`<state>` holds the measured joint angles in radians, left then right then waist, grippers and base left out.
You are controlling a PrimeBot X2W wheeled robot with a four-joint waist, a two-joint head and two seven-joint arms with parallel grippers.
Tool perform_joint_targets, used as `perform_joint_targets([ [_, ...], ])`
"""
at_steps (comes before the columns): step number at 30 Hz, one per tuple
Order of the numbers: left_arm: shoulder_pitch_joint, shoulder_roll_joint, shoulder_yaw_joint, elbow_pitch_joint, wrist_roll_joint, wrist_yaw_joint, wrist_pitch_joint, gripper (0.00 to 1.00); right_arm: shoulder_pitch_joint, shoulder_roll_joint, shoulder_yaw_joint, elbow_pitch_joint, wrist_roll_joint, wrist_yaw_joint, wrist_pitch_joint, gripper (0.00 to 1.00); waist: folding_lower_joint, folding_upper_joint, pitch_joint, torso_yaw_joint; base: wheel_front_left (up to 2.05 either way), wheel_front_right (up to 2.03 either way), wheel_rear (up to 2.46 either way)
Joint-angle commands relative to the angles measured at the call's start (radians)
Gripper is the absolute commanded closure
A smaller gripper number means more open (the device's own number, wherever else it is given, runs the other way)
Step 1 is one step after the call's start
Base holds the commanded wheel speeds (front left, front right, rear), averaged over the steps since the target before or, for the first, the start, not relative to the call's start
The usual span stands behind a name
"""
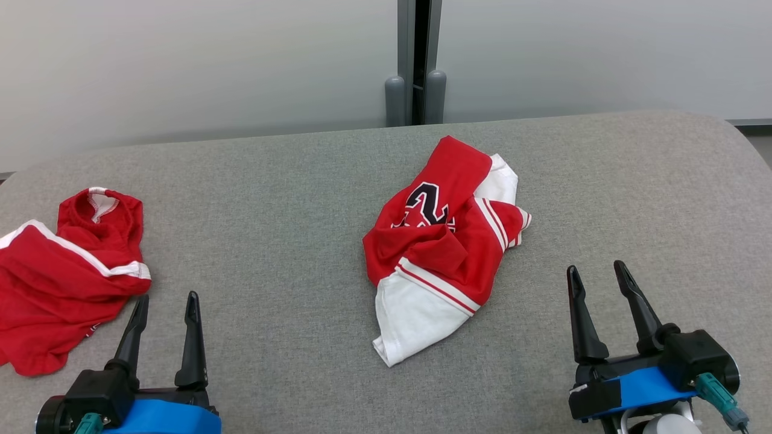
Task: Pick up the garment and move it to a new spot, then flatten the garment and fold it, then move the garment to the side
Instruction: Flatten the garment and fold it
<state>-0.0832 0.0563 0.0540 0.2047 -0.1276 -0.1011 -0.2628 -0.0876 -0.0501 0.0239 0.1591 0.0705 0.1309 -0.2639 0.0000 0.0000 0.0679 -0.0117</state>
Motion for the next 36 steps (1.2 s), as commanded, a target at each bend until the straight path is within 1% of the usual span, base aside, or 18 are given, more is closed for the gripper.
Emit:
perform_joint_targets([
  [1, -0.002, 0.002, 0.004, 0.002, 0.007, -0.006, -0.003, 0.00, 0.001, 0.000, 0.003, 0.003, -0.001, 0.000, -0.001, 0.00, 0.0000, 0.0000, 0.001, 0.000, 0.00, 0.00, 0.00],
  [4, -0.008, 0.000, 0.001, 0.006, 0.010, -0.009, -0.003, 0.00, -0.003, 0.000, 0.004, 0.004, 0.000, 0.000, -0.001, 0.00, 0.0000, 0.0000, 0.003, 0.000, 0.00, 0.00, 0.00],
  [7, -0.028, -0.003, -0.029, -0.005, 0.008, -0.016, -0.003, 0.00, -0.008, 0.000, 0.003, 0.004, 0.000, 0.000, -0.001, 0.00, 0.0000, 0.0000, 0.009, 0.001, 0.00, 0.00, 0.00],
  [13, -0.096, -0.004, -0.178, 0.013, 0.012, -0.028, -0.003, 0.00, -0.029, 0.000, 0.016, 0.002, 0.005, 0.000, -0.001, 0.00, 0.0000, 0.0000, 0.033, -0.012, 0.00, 0.00, 0.00],
  [16, -0.141, -0.004, -0.273, 0.042, 0.000, -0.030, -0.003, 0.00, -0.041, 0.000, 0.023, 0.001, 0.009, 0.000, -0.001, 0.00, 0.0000, 0.0000, 0.048, -0.029, 0.00, 0.00, 0.00],
  [20, -0.214, 0.016, -0.401, 0.110, -0.029, -0.030, -0.003, 0.00, -0.060, 0.000, 0.032, 0.000, 0.015, 0.000, -0.001, 0.00, 0.0000, 0.0000, 0.074, -0.059, 0.00, 0.00, 0.00],
  [25, -0.306, 0.034, -0.501, 0.227, -0.068, -0.030, -0.003, 0.00, -0.079, 0.000, 0.038, -0.001, 0.025, 0.000, -0.001, 0.00, 0.0000, 0.0000, 0.109, -0.098, 0.00, 0.00, 0.00],
  [31, -0.384, 0.060, -0.568, 0.363, -0.100, -0.030, -0.003, 0.00, -0.098, 0.000, 0.036, -0.004, 0.032, 0.000, -0.001, 0.00, 0.0000, 0.0000, 0.149, -0.148, 0.00, 0.00, 0.00],
  [36, -0.421, 0.076, -0.598, 0.453, -0.130, -0.030, -0.003, 0.00, -0.107, 0.000, 0.034, -0.007, 0.038, 0.000, -0.001, 0.00, 0.0000, 0.0000, 0.174, -0.173, 0.00, 0.00, 0.00],
])
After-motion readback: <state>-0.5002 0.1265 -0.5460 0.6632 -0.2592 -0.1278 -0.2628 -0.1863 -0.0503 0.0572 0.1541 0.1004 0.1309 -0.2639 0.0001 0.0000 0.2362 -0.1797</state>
